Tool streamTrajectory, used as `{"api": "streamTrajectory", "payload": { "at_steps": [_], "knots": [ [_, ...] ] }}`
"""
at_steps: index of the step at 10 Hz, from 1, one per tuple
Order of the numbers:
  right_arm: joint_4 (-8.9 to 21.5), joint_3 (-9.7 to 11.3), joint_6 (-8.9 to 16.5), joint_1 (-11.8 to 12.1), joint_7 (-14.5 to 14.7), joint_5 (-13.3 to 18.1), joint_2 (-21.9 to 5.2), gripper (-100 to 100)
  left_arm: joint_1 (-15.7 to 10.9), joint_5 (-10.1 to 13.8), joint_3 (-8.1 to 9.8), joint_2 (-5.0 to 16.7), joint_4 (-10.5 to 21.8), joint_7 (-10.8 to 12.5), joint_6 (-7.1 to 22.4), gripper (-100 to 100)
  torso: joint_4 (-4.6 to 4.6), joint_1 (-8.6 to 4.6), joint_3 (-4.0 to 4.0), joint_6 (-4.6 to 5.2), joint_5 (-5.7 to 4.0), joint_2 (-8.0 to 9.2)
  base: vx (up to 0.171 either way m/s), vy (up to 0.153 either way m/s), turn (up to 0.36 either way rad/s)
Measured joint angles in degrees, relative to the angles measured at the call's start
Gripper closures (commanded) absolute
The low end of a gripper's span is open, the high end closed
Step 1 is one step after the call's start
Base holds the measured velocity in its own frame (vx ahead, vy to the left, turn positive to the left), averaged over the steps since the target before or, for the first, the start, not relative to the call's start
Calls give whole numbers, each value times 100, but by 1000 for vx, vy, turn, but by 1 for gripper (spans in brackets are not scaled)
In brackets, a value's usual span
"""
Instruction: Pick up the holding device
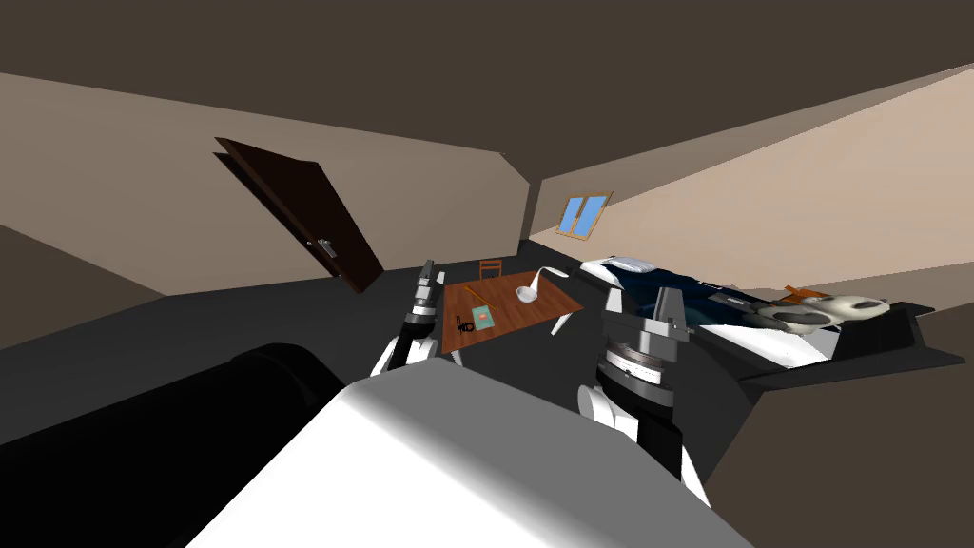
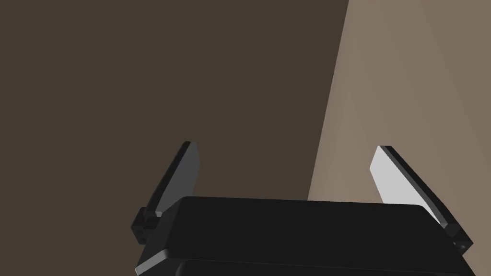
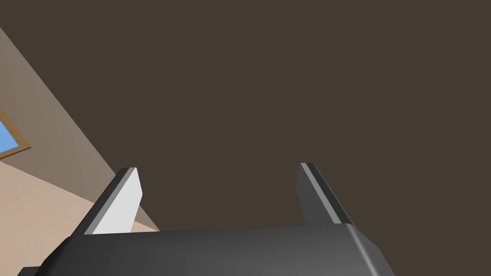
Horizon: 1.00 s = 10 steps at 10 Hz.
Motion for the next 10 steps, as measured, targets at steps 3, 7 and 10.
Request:
{"api": "streamTrajectory", "payload": {
  "at_steps": [3,7,10],
  "knots": [
    [0,0,0,0,0,0,0,0,-182,155,33,288,362,96,211,-100,1,6,2,0,2,3,-13,9,-19],
    [0,0,0,0,0,0,0,0,-615,378,72,543,941,229,688,-100,2,-2,5,0,0,9,-29,-6,-29],
    [0,0,0,0,0,0,0,0,-1004,522,133,671,1431,320,1034,-100,1,-2,3,1,0,6,-25,-12,-25]
  ]
}}
